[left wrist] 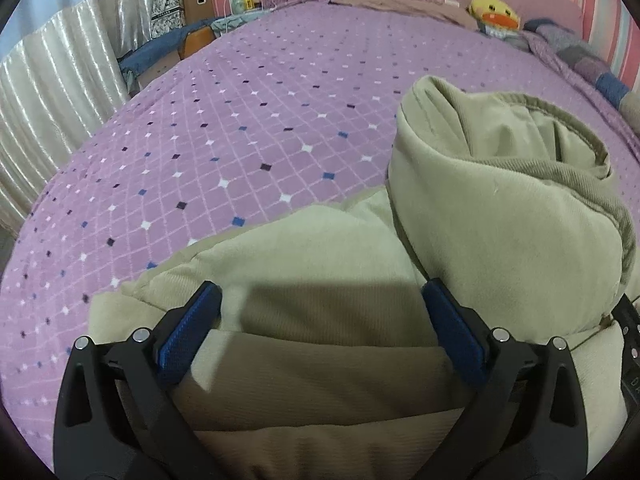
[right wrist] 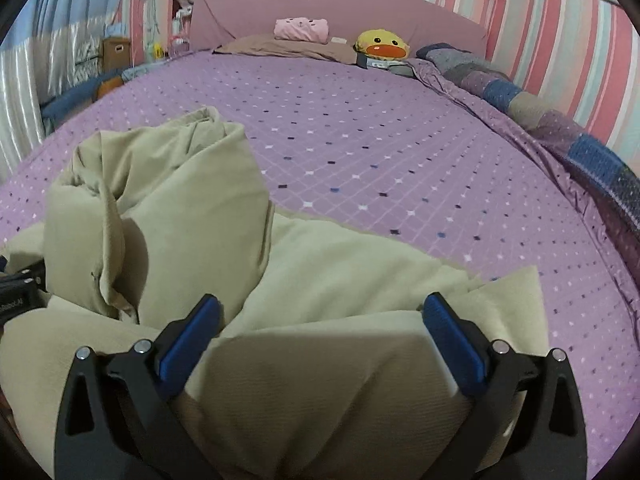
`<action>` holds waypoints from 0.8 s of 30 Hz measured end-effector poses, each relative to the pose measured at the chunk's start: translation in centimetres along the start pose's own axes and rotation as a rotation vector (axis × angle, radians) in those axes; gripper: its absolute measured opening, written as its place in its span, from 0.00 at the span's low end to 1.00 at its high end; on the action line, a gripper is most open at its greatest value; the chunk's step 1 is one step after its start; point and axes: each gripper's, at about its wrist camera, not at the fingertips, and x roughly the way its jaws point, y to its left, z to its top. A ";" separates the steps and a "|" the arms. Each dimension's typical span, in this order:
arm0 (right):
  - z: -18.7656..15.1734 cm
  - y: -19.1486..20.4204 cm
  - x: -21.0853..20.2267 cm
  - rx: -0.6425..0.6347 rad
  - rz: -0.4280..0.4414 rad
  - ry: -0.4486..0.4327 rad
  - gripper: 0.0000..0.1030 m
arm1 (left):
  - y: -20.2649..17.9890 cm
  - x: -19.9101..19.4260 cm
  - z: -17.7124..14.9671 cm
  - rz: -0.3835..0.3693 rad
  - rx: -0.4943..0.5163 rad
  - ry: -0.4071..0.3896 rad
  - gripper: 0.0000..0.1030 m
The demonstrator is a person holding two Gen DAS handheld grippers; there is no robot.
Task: Fold large clothes
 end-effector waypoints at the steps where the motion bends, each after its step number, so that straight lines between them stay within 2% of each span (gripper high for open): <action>1: 0.0 -0.2 0.0 0.006 0.010 0.005 0.98 | 0.0 -0.6 -0.1 0.001 0.006 0.005 0.97; 4: -0.2 -1.3 -1.4 0.029 0.065 0.030 0.98 | 0.5 -3.5 -1.0 -0.041 0.031 -0.011 0.97; 8: -2.0 -3.0 -6.6 0.053 0.106 -0.022 0.98 | 1.5 -8.9 -2.9 -0.129 0.056 -0.050 0.97; 11: -5.2 -4.3 -11.9 0.116 0.132 -0.082 0.98 | 2.9 -13.5 -5.5 -0.193 0.005 -0.100 0.97; 14: -8.7 -5.2 -15.9 0.129 0.153 -0.108 0.98 | 4.0 -17.3 -9.1 -0.258 -0.019 -0.100 0.97; 16: -10.8 -6.0 -18.3 0.124 0.160 -0.117 0.98 | 4.9 -19.8 -12.3 -0.273 -0.017 -0.101 0.97; 20: -14.2 -8.0 -22.4 0.117 0.189 -0.130 0.98 | 5.6 -23.5 -16.6 -0.287 -0.015 -0.098 0.97; 24: -17.2 -9.2 -25.1 0.054 0.161 -0.128 0.98 | 7.4 -25.4 -20.8 -0.291 -0.026 -0.077 0.97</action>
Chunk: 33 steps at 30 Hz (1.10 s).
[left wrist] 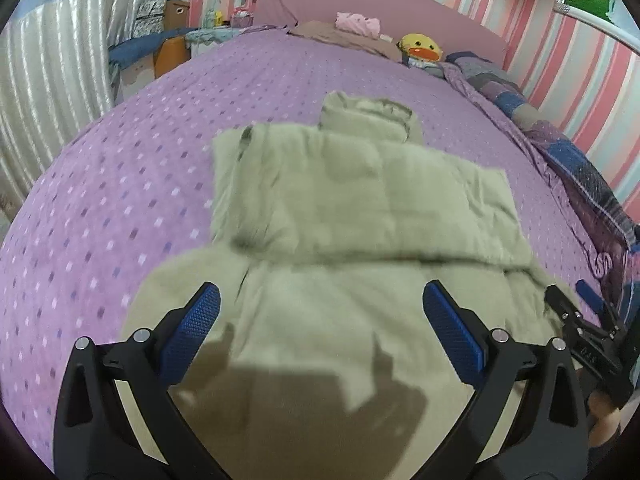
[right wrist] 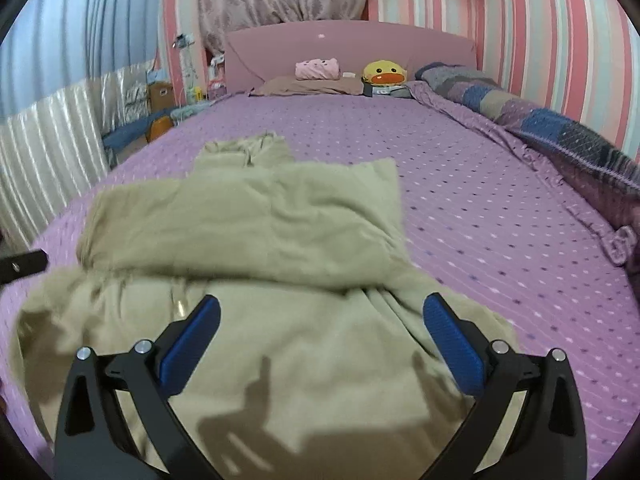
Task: Fold large clothes
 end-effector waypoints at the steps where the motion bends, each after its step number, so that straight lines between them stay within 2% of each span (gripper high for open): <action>1: -0.9 -0.5 -0.8 -0.004 0.002 0.009 0.98 | 0.4 -0.3 -0.8 0.009 -0.002 0.009 0.97; 6: -4.0 -2.5 -3.6 0.025 -0.029 0.010 0.98 | 2.3 -1.7 -4.3 0.070 -0.005 0.026 0.97; 10: -5.8 -4.4 -5.0 0.061 -0.045 0.009 0.98 | 4.3 -3.1 -5.9 0.129 0.051 0.007 0.97; 16: -6.8 -5.7 -5.1 0.045 -0.075 0.012 0.98 | 6.7 -3.1 -6.3 0.100 0.072 0.011 0.97; 20: -6.9 -7.2 -5.0 0.083 -0.070 0.026 0.98 | 7.6 -3.0 -6.4 0.128 0.111 -0.004 0.97; 23: -6.9 -8.0 -5.7 0.106 -0.078 -0.003 0.98 | 8.4 -2.5 -6.5 0.131 0.114 0.008 0.97; 25: -6.9 -8.3 -6.3 0.126 -0.091 -0.030 0.98 | 9.1 -2.2 -6.5 0.109 0.101 0.011 0.97; 28: -7.1 -8.7 -6.6 0.164 -0.062 -0.039 0.98 | 10.2 -0.7 -6.7 0.087 0.076 0.038 0.97; 33: -7.5 -8.5 -6.1 0.134 -0.064 -0.028 0.98 | 11.0 2.3 -8.3 0.013 0.063 0.121 0.92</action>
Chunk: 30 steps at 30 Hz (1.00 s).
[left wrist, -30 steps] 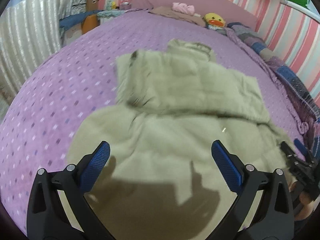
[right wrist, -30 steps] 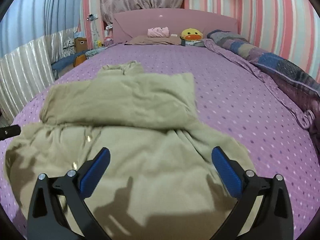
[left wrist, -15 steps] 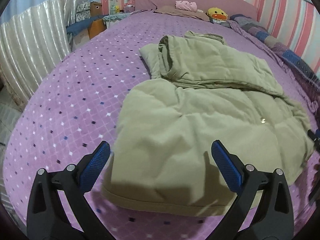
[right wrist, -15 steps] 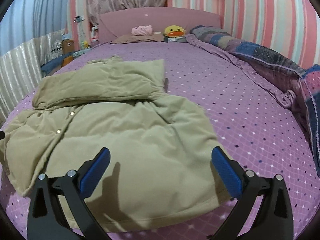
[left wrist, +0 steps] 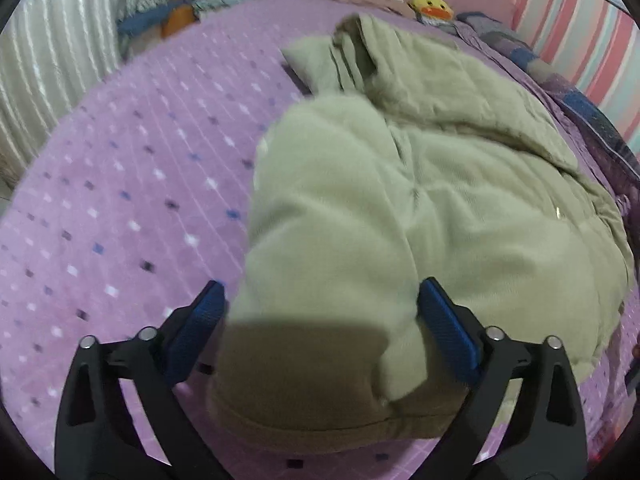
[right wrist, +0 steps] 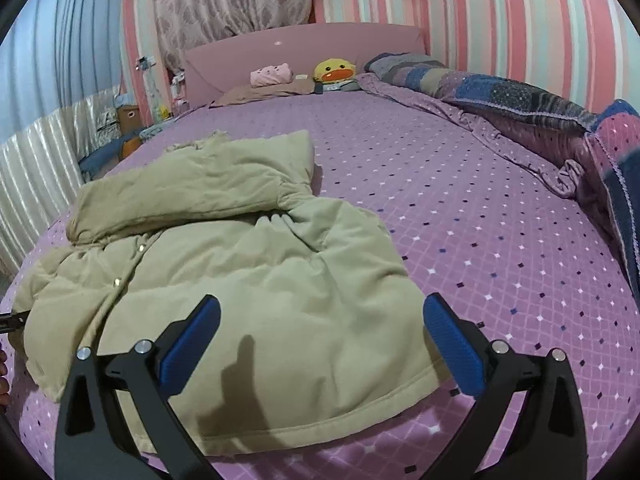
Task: Fold large clothes
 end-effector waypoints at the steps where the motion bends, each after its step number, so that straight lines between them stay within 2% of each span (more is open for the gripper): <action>1: 0.0 0.0 0.1 -0.008 -0.003 0.000 0.98 | -0.1 0.4 -0.3 -0.001 0.007 0.003 0.92; 5: 0.3 -0.9 0.6 -0.030 -0.013 0.005 0.98 | 0.1 1.1 -0.4 -0.027 -0.016 0.012 0.91; 9: 1.2 -3.0 0.9 -0.053 -0.043 0.005 0.98 | -0.6 1.3 -0.2 0.002 0.029 0.006 0.91; 12: 1.2 -4.9 1.7 -0.056 -0.040 0.039 0.98 | -0.8 1.5 -0.2 0.006 0.039 0.015 0.91; 14: 0.8 -6.1 2.4 -0.044 -0.026 0.071 0.98 | -0.7 1.7 -0.1 0.001 0.032 0.023 0.91; 17: -0.4 -7.5 3.7 -0.002 0.041 0.136 0.98 | -0.8 1.9 0.0 0.005 0.037 0.032 0.92; 19: -1.3 -7.4 4.5 -0.008 0.068 0.162 0.98 | -0.9 2.0 0.0 0.023 0.048 0.035 0.94; 21: -2.0 -6.6 4.9 -0.038 0.056 0.159 0.97 | -1.2 2.0 0.0 0.041 0.061 0.032 0.94; 24: -2.5 -5.9 6.0 -0.030 0.081 0.175 0.79 | -1.6 1.8 0.0 0.052 0.079 0.030 0.91; 25: -2.7 -5.7 6.2 -0.026 0.092 0.182 0.68 | -1.7 1.8 -0.1 0.051 0.077 0.029 0.91; 26: -2.9 -5.3 6.4 -0.028 0.094 0.188 0.62 | -1.6 1.7 -0.1 0.049 0.071 0.028 0.87; 28: -3.3 -4.2 6.5 -0.052 0.084 0.188 0.54 | -1.8 1.4 -0.4 0.034 0.067 0.019 0.78; 30: -3.5 -3.6 6.5 -0.068 0.071 0.186 0.53 | -2.3 1.2 -0.7 0.037 0.080 0.008 0.64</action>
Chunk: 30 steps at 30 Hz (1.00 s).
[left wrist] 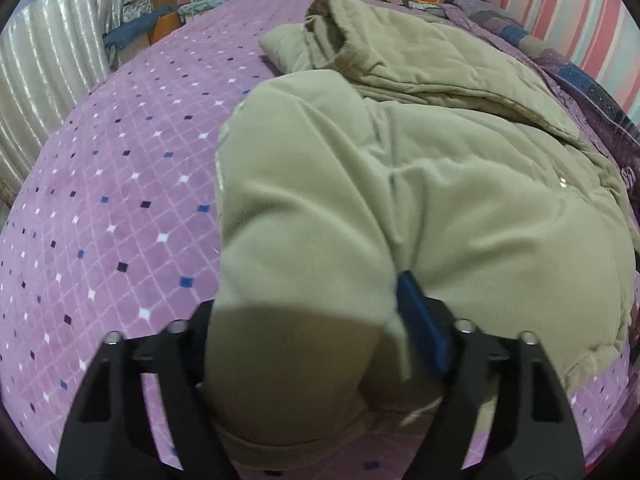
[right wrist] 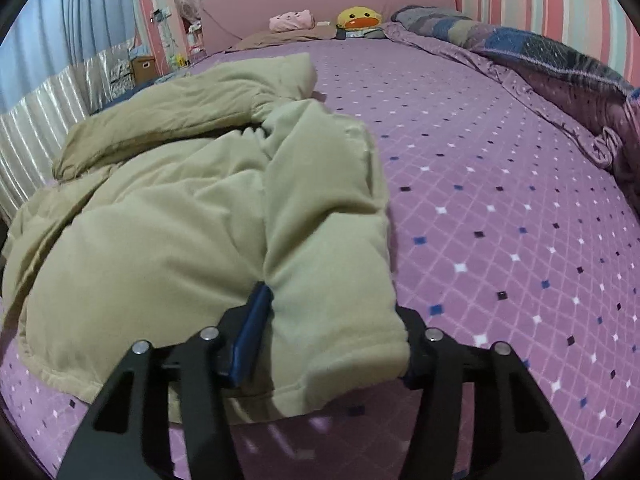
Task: Fold large clothes
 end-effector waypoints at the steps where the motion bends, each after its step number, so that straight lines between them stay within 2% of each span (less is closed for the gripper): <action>1: 0.0 0.0 0.2 0.004 -0.006 0.002 0.55 | -0.5 0.0 -0.1 0.003 0.009 0.000 0.59; 3: 0.1 -0.3 0.4 0.033 -0.004 0.005 0.57 | -0.8 -0.1 0.0 -0.002 0.013 0.007 0.38; 4: 0.2 -0.4 0.5 0.049 0.002 0.012 0.58 | -0.9 -0.4 0.1 -0.003 0.011 0.008 0.34; 6: 0.3 -0.3 0.4 0.054 0.004 0.018 0.51 | -0.7 -0.8 0.2 -0.014 -0.001 0.011 0.24; 8: 0.3 -0.2 -0.3 0.052 0.031 0.018 0.25 | -0.2 -1.4 0.1 -0.040 -0.025 0.011 0.20; 11: 0.0 -0.1 -1.8 0.079 0.058 -0.014 0.16 | 0.5 -3.0 -0.6 -0.099 -0.088 -0.008 0.14; 17: 0.2 0.5 -6.1 0.100 0.141 -0.087 0.14 | 1.0 -6.3 -1.2 -0.191 -0.171 -0.057 0.11; 20: 1.0 0.8 -8.5 0.088 0.164 -0.124 0.13 | 1.3 -8.5 -1.4 -0.224 -0.178 -0.093 0.11; 27: 2.0 2.3 -12.9 0.035 0.166 -0.185 0.13 | 0.5 -12.8 -2.9 -0.185 -0.085 -0.140 0.11; 30: 1.5 1.6 -11.9 0.021 0.110 -0.146 0.13 | 1.2 -11.3 -3.7 -0.142 -0.068 -0.101 0.12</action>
